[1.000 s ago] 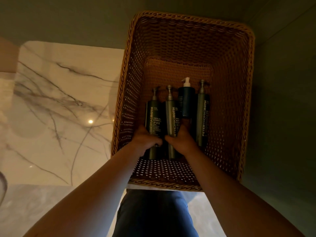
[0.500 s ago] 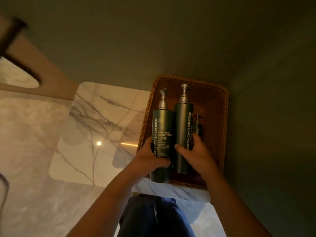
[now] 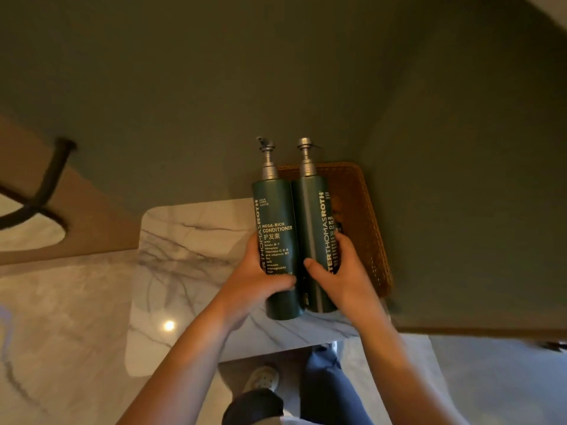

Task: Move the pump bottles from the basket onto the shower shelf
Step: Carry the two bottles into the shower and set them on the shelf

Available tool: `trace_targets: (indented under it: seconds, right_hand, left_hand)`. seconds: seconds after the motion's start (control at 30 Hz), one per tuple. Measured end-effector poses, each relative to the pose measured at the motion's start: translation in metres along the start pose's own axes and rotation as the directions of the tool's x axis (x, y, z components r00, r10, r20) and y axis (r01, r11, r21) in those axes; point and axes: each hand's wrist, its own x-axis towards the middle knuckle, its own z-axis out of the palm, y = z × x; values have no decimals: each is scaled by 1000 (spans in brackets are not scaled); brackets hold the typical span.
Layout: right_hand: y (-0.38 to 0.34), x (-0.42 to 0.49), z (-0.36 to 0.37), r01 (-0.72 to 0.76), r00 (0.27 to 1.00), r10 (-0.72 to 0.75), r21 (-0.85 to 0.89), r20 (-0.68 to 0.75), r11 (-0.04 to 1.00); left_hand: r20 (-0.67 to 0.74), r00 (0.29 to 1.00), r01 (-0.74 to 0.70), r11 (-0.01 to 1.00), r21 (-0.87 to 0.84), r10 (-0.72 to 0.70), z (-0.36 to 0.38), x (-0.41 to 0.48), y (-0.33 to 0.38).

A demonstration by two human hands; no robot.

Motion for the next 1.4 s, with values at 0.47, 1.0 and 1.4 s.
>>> trace_targets:
  seconds: [0.47,1.0,1.4]
  right_hand:
    - [20,-153,-10,33,885,7,78,-465,996]
    - [101,-477,-68,56,370,181,216,-911,975]
    - [205,-777,-25,63,-187,383,378,-905,924]
  left_hand:
    - [436,899,-91,989,118,30,52,-66,1]
    - [892,416,-175,947,269,-176,278,-260,-58]
    - [933,-46,-307,894,327,-358,407,-512,-185]
